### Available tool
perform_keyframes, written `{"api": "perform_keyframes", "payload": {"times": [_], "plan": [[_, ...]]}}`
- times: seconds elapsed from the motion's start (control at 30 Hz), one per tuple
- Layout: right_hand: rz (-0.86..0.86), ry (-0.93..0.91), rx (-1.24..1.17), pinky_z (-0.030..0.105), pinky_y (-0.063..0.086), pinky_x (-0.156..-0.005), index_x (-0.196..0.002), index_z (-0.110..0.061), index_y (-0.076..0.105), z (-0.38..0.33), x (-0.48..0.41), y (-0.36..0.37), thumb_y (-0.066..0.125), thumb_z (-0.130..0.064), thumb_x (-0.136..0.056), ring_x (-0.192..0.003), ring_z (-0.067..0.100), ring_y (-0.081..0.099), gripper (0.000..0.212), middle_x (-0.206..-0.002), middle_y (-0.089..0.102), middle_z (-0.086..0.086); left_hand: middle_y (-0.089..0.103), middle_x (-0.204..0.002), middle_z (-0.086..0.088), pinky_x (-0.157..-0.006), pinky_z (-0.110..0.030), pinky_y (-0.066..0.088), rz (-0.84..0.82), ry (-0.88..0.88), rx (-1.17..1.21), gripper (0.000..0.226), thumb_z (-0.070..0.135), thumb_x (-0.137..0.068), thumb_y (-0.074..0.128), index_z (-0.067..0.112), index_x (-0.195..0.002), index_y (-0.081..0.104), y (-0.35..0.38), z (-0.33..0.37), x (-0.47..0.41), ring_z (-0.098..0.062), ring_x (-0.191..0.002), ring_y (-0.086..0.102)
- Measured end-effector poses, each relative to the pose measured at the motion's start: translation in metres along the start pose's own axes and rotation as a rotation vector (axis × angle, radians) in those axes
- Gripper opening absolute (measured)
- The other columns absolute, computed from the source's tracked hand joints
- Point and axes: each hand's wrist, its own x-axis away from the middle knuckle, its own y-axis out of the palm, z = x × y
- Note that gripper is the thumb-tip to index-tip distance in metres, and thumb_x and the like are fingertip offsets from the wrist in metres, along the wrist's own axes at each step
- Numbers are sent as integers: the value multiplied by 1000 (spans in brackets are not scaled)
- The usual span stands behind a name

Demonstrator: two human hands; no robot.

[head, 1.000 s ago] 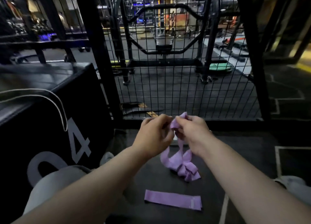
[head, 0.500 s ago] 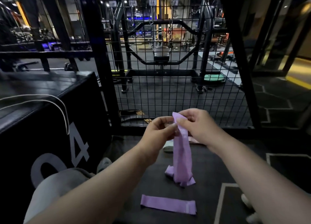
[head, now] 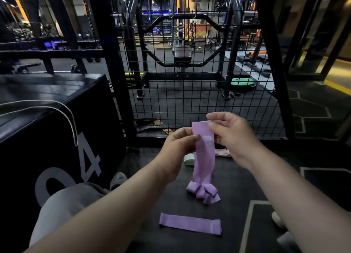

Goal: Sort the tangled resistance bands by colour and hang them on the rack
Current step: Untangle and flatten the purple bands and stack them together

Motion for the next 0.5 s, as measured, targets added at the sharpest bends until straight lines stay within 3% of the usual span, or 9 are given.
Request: {"api": "perform_keyframes", "payload": {"times": [0.13, 0.23, 0.3, 0.4, 0.5], "plan": [[-15, 18, 24, 27, 60, -70, -108, -11, 69, -1, 3, 0, 56, -5, -99, -80, 16, 71, 17, -97, 75, 12, 69, -104, -21, -81, -34, 54, 13, 46, 9, 24, 2, -93, 60, -8, -115, 64, -3, 2, -2, -28, -91, 65], [-6, 5, 92, 32, 62, -76, -106, -15, 71, 0, 3, -1, 58, -14, -99, -81, 15, 72, 14, -96, 76, 9, 71, -99, -16, -75, -28, 53, 12, 50, -7, 22, 3, -94, 58, -3, -114, 67, -2, 4, -3, -22, -85, 65], [-2, -43, 237, 29, 61, -74, -101, -19, 73, 3, 2, -2, 61, -23, -98, -75, 7, 70, 12, -90, 75, 2, 71, -95, -13, -70, -25, 52, 0, 41, -14, 21, 1, -95, 57, 0, -112, 69, -1, 4, -3, -19, -81, 64], [-18, -280, 657, 21, 52, -79, -94, -27, 74, 8, 1, -7, 67, -35, -92, -85, 4, 65, 11, -98, 65, -5, 70, -95, -16, -71, -25, 53, -20, 36, -25, 21, -4, -93, 57, -6, -111, 67, 1, 2, -3, -21, -82, 64], [-96, -316, 733, 36, 56, -78, -87, -27, 72, 8, 3, -8, 68, -36, -92, -81, 9, 65, 11, -85, 68, -8, 68, -95, -20, -74, -27, 52, -25, 39, -25, 24, -3, -86, 61, -10, -108, 65, 1, 2, -4, -24, -84, 63]]}}
